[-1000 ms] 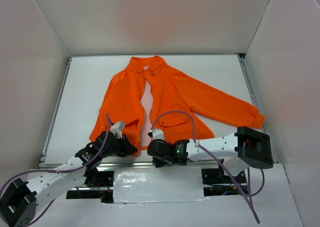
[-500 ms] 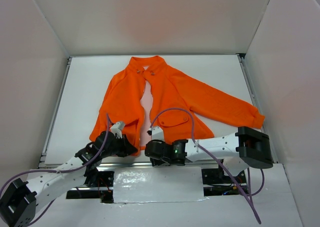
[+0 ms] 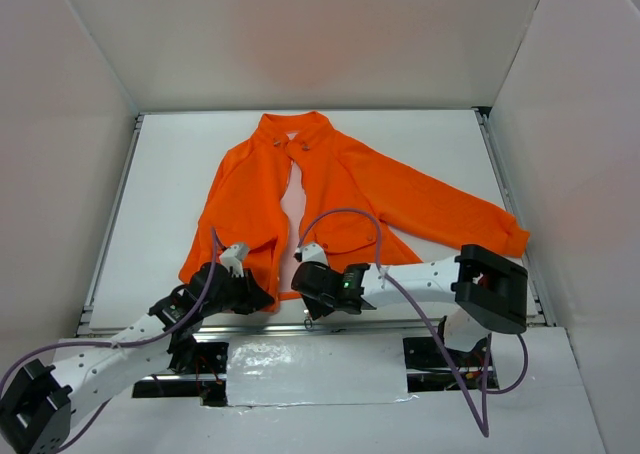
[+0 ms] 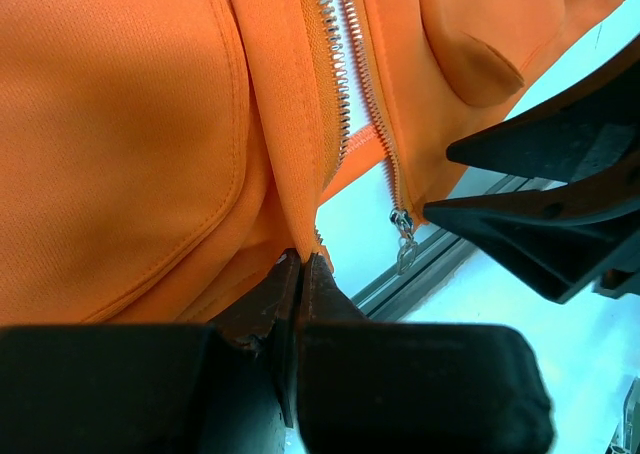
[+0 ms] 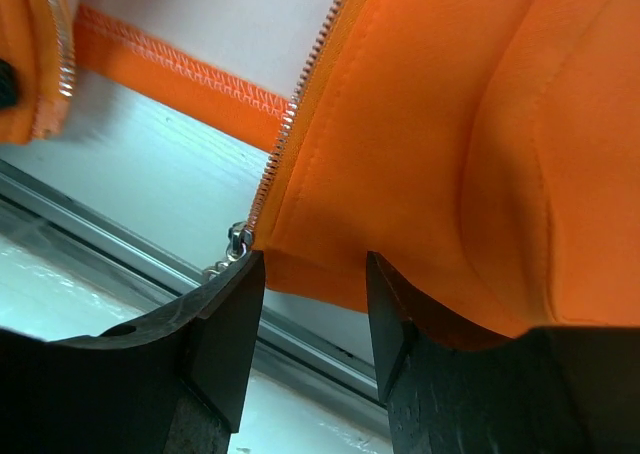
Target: Zip up the jacket
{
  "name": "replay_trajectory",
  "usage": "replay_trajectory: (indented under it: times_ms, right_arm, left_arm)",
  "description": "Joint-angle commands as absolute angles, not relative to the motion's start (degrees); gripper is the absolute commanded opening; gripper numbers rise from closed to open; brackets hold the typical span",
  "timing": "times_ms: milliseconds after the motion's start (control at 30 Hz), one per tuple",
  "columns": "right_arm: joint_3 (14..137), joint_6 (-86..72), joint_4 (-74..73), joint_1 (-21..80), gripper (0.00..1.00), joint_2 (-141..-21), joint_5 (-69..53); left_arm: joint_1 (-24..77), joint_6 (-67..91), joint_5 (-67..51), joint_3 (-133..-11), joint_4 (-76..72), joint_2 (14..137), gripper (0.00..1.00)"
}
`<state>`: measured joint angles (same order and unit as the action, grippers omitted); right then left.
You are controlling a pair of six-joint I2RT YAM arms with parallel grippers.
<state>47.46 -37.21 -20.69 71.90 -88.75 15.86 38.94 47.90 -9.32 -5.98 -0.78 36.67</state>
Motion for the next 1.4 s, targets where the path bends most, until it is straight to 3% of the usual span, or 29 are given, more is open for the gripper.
replay_trajectory:
  times_ms: [0,300,433,533,567,600,733,900,1133,1367]
  right_arm:
    - [50.18,-34.01,-20.83,71.9,0.52,-90.43,13.97]
    - [52.73,-35.41,-24.25,72.16,0.51,-96.32,15.9]
    - [53.35,-37.09,-25.4,72.51,0.43,-98.7,17.31]
    - [52.91,-37.79,-24.87,72.6,0.27,-100.02,16.0]
    - [52.48,-38.49,-24.61,72.77,0.06,-100.19,15.82]
    - [52.21,-38.76,-24.09,72.86,0.0,-100.54,15.65]
    - [50.19,-40.16,-21.02,73.13,0.0,-99.85,12.67]
    - [43.78,-47.27,-10.58,73.13,0.0,-90.19,13.27]
    - [37.36,-61.93,-1.32,73.56,0.0,-75.79,24.77]
    - [35.77,-70.84,0.62,75.06,0.0,-71.9,34.79]
  left_arm:
    - [39.29,46.32,-9.84,-6.94,-1.32,37.53,0.0]
    - [39.29,45.97,-10.02,-6.94,-1.76,38.23,0.0]
    - [39.2,46.23,-10.02,-6.5,-1.76,37.79,0.0]
    - [39.29,46.23,-9.93,-6.42,-1.32,37.27,0.0]
    - [39.29,46.14,-9.84,-6.42,-1.23,36.92,0.0]
    - [39.2,46.14,-9.76,-6.42,-1.14,36.74,0.0]
    - [39.29,46.41,-9.67,-6.24,-0.79,36.04,0.0]
    - [39.29,46.76,-9.67,-7.03,-0.97,36.12,0.0]
    - [39.29,46.85,-10.46,-11.51,-6.58,38.75,0.0]
    - [39.46,45.7,-11.87,-13.53,-17.13,41.66,0.0]
